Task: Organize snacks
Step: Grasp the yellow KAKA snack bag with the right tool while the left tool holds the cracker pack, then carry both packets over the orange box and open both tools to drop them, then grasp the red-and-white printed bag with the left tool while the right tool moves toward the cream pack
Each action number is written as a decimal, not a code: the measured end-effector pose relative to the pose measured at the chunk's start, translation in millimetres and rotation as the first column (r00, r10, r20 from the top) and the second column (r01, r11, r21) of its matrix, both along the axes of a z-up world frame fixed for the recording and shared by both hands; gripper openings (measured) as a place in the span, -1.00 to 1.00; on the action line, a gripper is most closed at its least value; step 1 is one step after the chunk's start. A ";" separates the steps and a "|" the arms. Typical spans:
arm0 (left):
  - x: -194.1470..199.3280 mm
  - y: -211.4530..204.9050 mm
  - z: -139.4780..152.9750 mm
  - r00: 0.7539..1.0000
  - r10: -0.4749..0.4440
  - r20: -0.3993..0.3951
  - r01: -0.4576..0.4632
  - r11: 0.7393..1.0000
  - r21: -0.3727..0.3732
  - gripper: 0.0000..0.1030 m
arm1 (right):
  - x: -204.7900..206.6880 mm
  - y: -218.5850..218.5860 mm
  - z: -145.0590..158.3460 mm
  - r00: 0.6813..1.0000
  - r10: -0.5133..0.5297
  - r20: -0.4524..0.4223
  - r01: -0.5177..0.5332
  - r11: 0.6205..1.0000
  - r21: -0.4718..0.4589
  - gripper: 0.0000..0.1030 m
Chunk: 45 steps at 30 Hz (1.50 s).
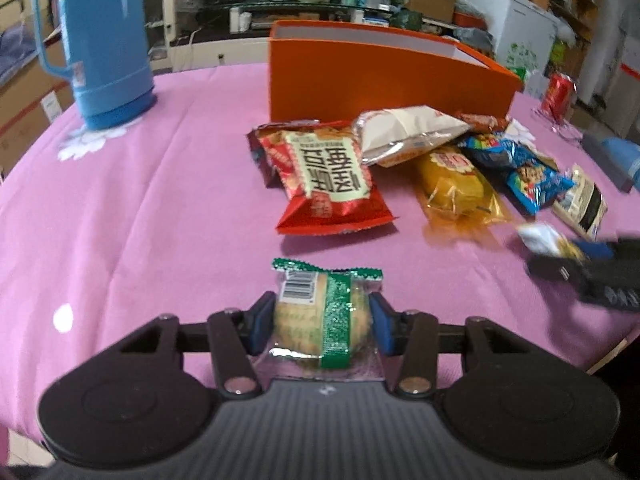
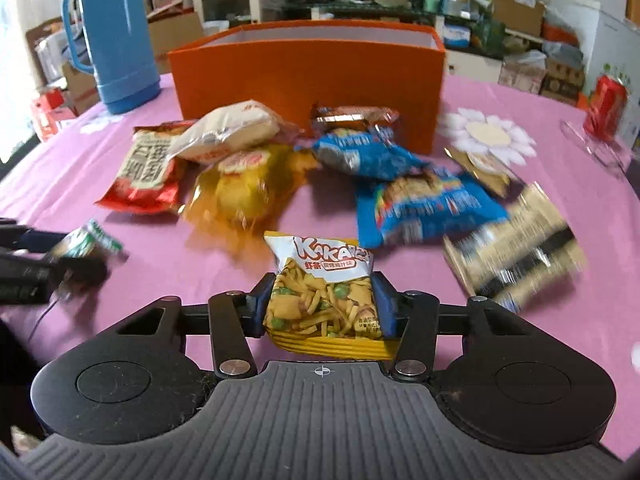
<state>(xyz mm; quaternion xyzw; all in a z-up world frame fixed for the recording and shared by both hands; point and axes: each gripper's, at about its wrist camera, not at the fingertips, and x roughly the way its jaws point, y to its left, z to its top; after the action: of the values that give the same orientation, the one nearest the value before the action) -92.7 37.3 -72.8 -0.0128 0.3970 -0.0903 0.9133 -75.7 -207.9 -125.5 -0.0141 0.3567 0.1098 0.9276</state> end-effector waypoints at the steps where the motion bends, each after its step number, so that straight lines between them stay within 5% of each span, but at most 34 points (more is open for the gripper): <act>1: 0.0 2.9 1.5 1.000 0.003 0.000 -0.003 1.000 -0.030 -0.08 | -7.9 -4.2 0.8 1.000 -0.001 -0.003 0.001 1.000 0.027 -0.58; 11: -1.1 -23.5 17.2 0.997 -0.072 0.036 0.076 0.990 -0.119 -0.08 | -33.7 -16.4 18.6 0.999 -0.010 0.037 0.005 0.993 0.121 -0.60; 16: 32.2 -24.8 58.1 0.992 -0.071 0.102 0.088 0.982 -0.168 -0.08 | -19.6 -28.3 51.5 0.996 -0.009 0.090 -0.010 0.978 0.211 -0.59; 22: 137.7 -35.3 100.7 0.978 -0.002 0.208 0.035 0.987 -0.155 -0.08 | 83.3 -32.1 103.1 0.972 -0.021 0.235 -0.024 0.982 0.185 -0.59; 27: 218.8 -45.7 96.4 0.977 0.037 0.212 -0.004 0.988 -0.153 -0.07 | 182.0 -18.4 105.9 0.963 -0.029 0.267 -0.013 0.988 0.154 -0.59; 29: 240.8 -48.0 88.8 0.982 0.038 0.182 -0.011 0.989 -0.149 0.10 | 212.7 -10.5 96.5 0.967 -0.019 0.254 -0.015 0.992 0.129 -0.49; 30: 247.8 -46.5 87.0 0.985 0.050 0.165 -0.024 0.988 -0.151 0.37 | 224.2 -7.6 91.8 0.971 -0.016 0.239 -0.012 0.993 0.118 -0.44; 33: 240.7 -41.8 87.3 0.982 0.051 0.180 -0.018 0.984 -0.179 0.40 | 234.0 -9.5 83.1 0.976 -0.031 0.214 0.000 0.989 0.146 -0.08; 35: 227.1 -41.2 88.1 0.981 0.051 0.185 -0.020 0.986 -0.166 0.41 | 222.7 -10.9 91.2 0.966 -0.016 0.257 -0.020 0.990 0.136 0.49; 37: 208.2 -43.7 89.7 0.982 0.040 0.186 -0.014 0.990 -0.140 0.45 | 207.2 -11.5 100.5 0.949 -0.028 0.313 -0.004 0.995 0.103 0.68; 41: 153.2 -41.0 89.1 0.976 0.022 0.217 -0.007 0.998 -0.070 0.58 | 179.9 -12.4 109.2 0.951 0.000 0.311 -0.043 0.990 0.131 0.71; 42: 138.9 -39.0 86.8 0.975 0.023 0.222 -0.010 0.998 -0.057 0.81 | 170.8 -12.5 108.1 0.952 0.007 0.305 -0.051 0.989 0.138 0.71; 45: 101.8 -33.4 74.0 0.974 0.027 0.224 -0.022 0.999 -0.025 0.86 | 138.7 -15.1 97.3 0.960 0.014 0.280 -0.053 0.989 0.135 0.71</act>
<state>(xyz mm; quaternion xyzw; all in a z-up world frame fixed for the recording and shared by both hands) 9.1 3.9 1.2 -0.0177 0.2900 -0.0842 0.9532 63.0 -223.0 -28.1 0.0301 0.2136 0.1474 0.9653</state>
